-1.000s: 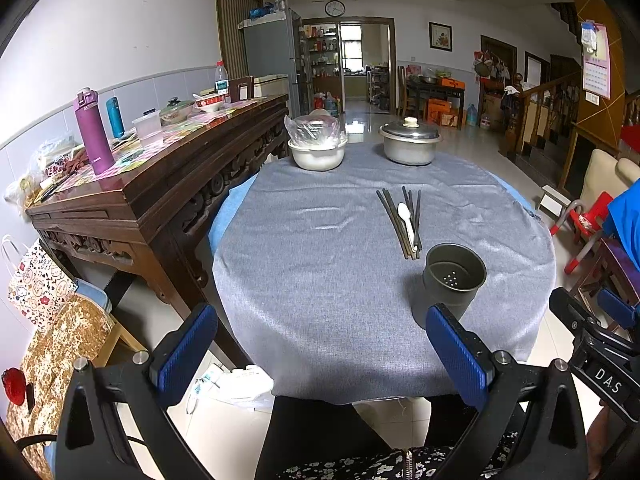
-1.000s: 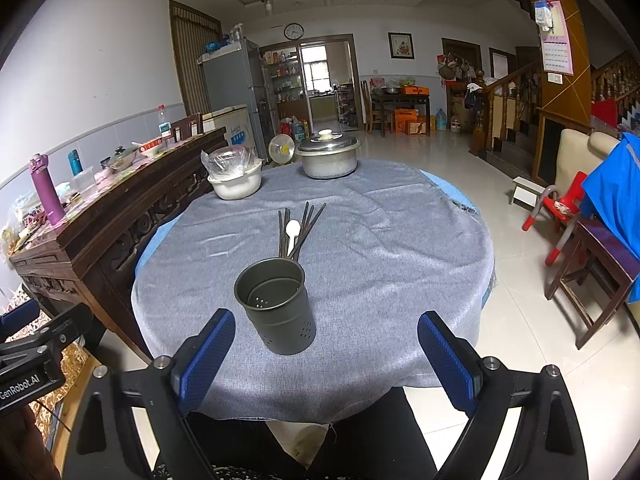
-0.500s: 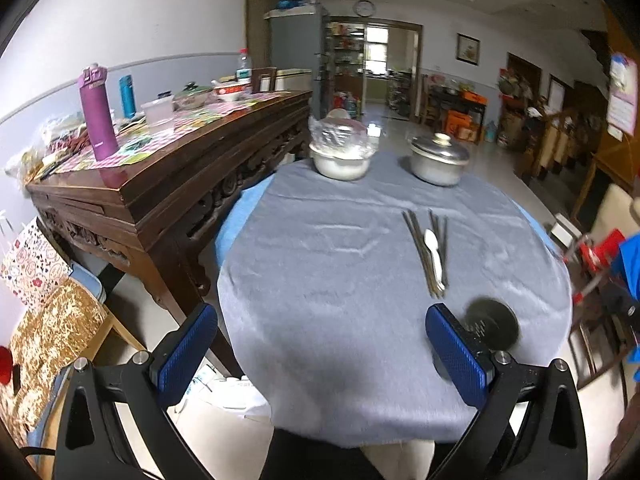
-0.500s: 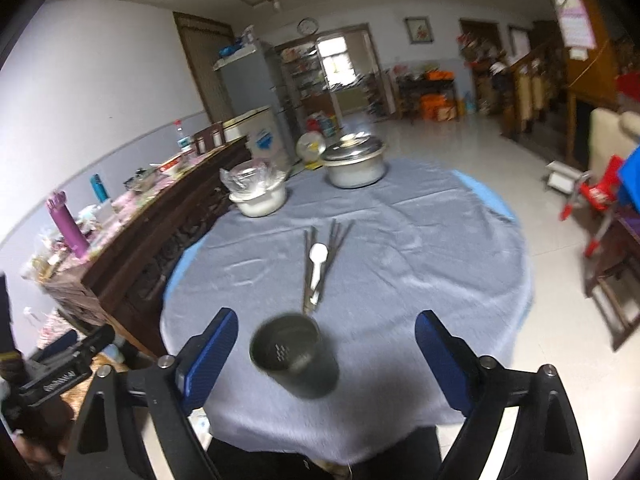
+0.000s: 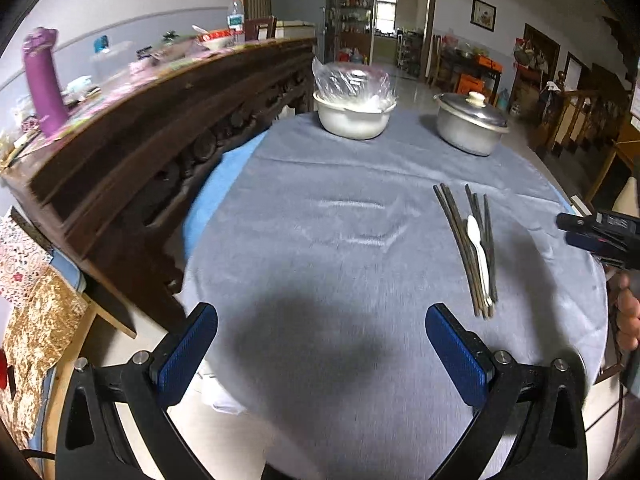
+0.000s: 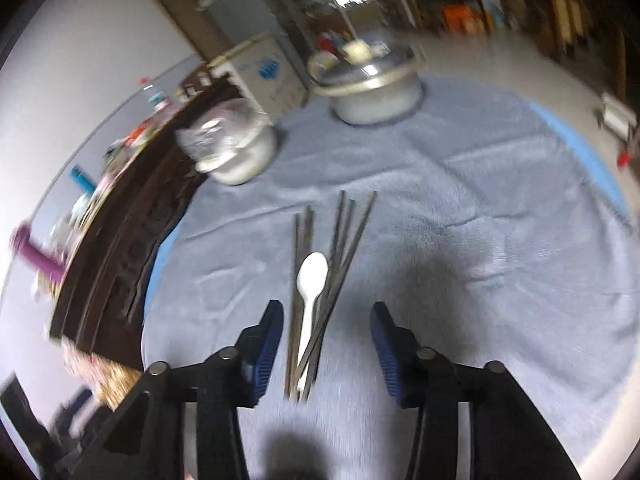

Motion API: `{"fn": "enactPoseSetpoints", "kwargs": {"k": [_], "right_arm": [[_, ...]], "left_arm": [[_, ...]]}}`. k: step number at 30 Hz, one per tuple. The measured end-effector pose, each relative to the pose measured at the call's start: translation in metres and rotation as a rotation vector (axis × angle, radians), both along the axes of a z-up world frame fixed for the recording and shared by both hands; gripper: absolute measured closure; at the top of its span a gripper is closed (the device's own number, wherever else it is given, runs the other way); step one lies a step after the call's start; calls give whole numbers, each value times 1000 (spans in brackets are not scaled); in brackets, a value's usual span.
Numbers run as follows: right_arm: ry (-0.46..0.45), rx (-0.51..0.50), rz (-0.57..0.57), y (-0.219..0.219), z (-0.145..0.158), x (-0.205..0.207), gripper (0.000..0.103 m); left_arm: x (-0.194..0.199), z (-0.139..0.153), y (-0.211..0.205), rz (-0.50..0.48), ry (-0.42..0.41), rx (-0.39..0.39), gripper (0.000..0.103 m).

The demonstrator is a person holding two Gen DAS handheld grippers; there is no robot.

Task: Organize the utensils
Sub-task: 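Lower the right gripper onto the dark chopsticks and close on them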

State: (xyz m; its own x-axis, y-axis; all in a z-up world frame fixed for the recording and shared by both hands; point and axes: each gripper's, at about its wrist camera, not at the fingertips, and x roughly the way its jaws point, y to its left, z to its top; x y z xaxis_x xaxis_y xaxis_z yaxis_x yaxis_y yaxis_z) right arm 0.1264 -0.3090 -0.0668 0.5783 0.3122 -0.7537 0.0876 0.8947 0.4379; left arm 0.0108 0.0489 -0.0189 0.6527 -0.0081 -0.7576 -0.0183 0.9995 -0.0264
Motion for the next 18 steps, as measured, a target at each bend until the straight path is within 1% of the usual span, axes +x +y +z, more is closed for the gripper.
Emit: {"fn": "enactPoseSetpoints", "kwargs": {"k": [2,4,5,6,8,11,13,15,17,18], "right_arm": [[42,49,-39,-13,-17,29,64],[83,85,-86,-24,-32,61,64],[96,93,-99,-27,-35,73,66],[107,102,-107,-29,-38,84,67],[140,94,-123,-29,-44,108,67],[175,62,-129,-26,-52,137,70],[205,34,-141,-23,-59,151,71],[234,19,-155,-22,-68,163,74],[252,-16,-174,-20,-74,172,75],[260,-21,-178,-20,-78,176,77]], "left_arm": [[25,-4,-5,-4,8,-10,0],[54,-8,-9,-5,20,-24,5],[66,-9,-11,-6,27,-31,11],[82,-12,-13,-10,39,-45,20],[112,-18,-19,-23,76,-74,26],[157,-28,-32,-38,122,-101,29],[179,-33,-44,-53,140,-91,29],[204,-40,-60,-82,175,-85,29],[221,-47,-72,-97,200,-76,29],[230,-51,-79,-106,216,-72,29]]}}
